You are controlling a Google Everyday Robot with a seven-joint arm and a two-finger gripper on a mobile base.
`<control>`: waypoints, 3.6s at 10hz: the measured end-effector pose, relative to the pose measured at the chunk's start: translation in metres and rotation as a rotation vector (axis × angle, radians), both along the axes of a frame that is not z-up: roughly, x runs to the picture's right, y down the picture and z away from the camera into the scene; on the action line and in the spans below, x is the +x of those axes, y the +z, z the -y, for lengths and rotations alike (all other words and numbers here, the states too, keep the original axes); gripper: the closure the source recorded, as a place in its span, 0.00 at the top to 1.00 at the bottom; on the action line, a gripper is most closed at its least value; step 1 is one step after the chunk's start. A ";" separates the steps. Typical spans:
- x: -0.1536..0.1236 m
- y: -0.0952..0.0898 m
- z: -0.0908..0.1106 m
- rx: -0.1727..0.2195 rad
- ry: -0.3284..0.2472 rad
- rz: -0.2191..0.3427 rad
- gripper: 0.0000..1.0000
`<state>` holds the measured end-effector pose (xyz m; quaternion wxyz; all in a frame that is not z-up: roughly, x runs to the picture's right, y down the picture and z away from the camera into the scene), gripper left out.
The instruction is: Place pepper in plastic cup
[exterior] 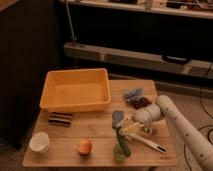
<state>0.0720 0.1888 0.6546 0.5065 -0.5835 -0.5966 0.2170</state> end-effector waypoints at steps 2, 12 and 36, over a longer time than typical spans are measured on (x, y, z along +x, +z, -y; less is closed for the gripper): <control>0.003 -0.003 -0.002 -0.003 -0.011 0.027 0.00; 0.007 0.002 0.026 0.084 -0.030 -0.141 0.00; -0.007 -0.025 0.020 0.361 0.274 -0.606 0.00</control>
